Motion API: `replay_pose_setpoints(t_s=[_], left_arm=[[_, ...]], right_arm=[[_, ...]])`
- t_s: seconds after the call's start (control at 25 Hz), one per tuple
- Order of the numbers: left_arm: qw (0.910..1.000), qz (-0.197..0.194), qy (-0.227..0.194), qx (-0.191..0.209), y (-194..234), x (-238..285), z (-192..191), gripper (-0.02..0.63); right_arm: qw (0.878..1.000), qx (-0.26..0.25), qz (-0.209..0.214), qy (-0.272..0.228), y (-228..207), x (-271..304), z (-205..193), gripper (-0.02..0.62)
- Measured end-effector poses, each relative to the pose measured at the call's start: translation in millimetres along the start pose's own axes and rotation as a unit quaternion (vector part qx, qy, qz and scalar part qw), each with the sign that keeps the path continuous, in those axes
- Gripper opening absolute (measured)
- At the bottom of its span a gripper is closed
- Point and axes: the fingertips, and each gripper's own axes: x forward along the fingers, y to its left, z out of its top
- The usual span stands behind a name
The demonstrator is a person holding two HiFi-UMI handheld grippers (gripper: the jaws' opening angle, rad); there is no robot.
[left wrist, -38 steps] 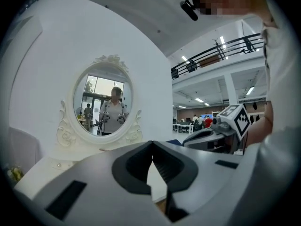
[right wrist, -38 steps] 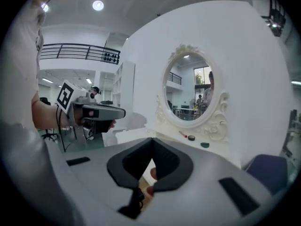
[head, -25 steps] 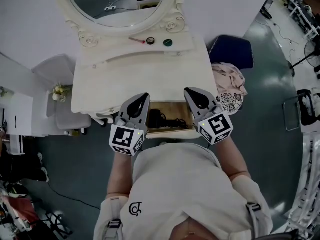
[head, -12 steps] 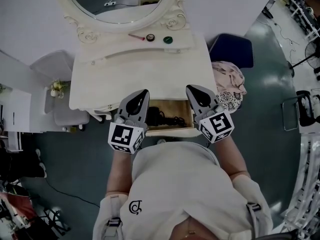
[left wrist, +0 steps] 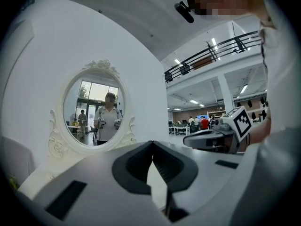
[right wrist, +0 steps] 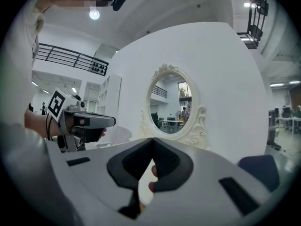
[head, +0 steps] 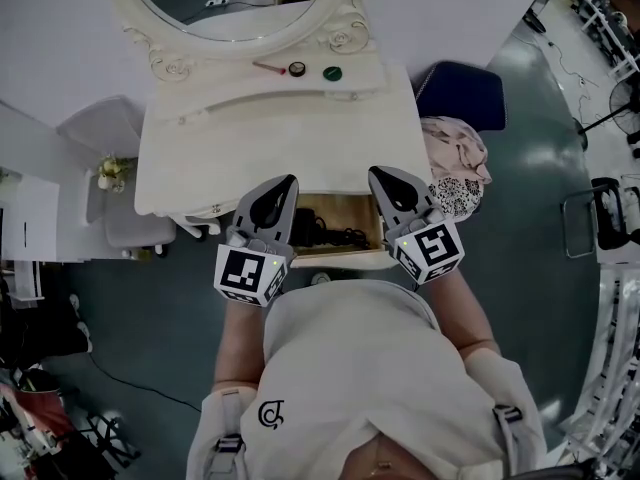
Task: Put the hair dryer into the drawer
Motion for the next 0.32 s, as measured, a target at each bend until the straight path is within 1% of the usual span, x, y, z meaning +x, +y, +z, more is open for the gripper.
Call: replay_pose_setpoints(t_s=[0.12,0.32], left_arm=[[1.0,-0.001,0.0,-0.002,-3,-2,-1,0.014],[1.0,-0.003,-0.003,0.006,-2,-3,1,0.014]], right_arm=[[1.0,-0.002,0.003,-0.001,3,-4,0,0.005],[1.0,-0.021,-0.001,-0.006,8,0,11,0.005]])
